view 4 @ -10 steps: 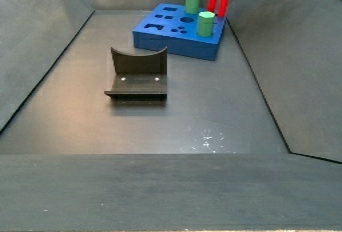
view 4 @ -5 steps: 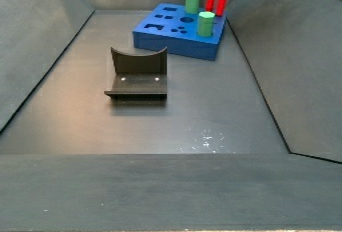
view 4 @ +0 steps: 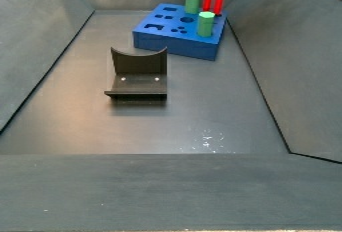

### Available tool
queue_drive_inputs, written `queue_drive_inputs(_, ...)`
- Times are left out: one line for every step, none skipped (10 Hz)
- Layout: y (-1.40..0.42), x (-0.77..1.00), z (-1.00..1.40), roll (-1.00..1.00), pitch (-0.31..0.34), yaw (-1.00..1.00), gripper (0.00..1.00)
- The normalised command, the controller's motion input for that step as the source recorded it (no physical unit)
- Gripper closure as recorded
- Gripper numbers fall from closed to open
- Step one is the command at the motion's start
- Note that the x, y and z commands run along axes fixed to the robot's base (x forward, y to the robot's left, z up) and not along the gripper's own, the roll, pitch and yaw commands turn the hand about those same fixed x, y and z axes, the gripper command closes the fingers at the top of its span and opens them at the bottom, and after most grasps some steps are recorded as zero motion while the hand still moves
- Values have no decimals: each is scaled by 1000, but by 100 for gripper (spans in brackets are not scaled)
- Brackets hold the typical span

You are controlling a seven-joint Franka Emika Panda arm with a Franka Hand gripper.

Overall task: Pick up the square-circle object. Move up. Place the square-circle object on the fixture. Regrasp the square-circle object. Rotate the square-circle object. Move to above the board. Insert the square-circle object.
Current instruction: Insert the square-circle object.

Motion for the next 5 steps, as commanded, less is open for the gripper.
queue_drive_inputs(0, 126, -443, 57, -51, 26, 100)
queue_drive_inputs(0, 191, -594, 91, -20, 60, 100)
queue_drive_inputs(0, 149, -671, 119, -40, 94, 100)
queue_drive_inputs(0, 174, -649, 103, -51, 103, 100)
queue_drive_inputs(-3, 183, -620, 80, -59, 80, 100)
